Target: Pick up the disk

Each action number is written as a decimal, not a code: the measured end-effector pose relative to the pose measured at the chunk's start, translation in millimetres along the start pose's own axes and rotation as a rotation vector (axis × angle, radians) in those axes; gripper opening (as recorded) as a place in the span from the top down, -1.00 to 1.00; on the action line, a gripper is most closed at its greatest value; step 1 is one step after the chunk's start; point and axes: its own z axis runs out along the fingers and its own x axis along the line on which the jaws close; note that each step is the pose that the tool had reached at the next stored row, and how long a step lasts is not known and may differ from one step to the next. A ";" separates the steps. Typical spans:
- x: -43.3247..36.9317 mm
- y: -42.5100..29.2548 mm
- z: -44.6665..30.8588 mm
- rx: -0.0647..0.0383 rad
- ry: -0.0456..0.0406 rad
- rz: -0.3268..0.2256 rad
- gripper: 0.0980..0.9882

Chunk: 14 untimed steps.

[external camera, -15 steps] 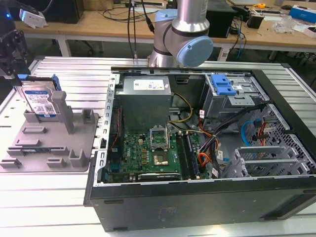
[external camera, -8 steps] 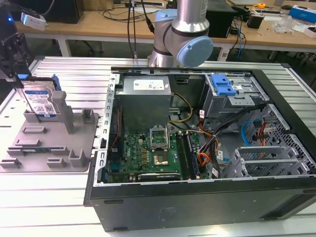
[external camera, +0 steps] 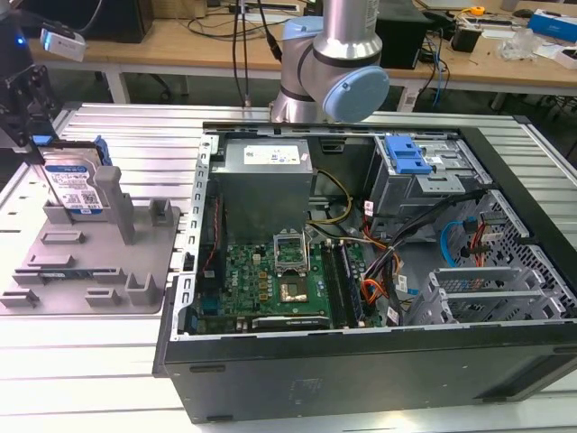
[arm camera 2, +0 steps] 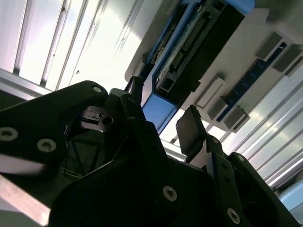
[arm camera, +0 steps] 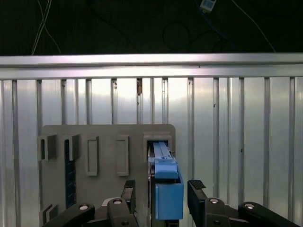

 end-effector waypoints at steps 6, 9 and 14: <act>-0.1 0.0 3.8 0.000 0.0000 0.000 -0.03; -0.2 0.0 5.9 0.000 0.0000 0.000 -0.03; -0.2 0.0 7.5 0.000 0.0000 0.000 -0.03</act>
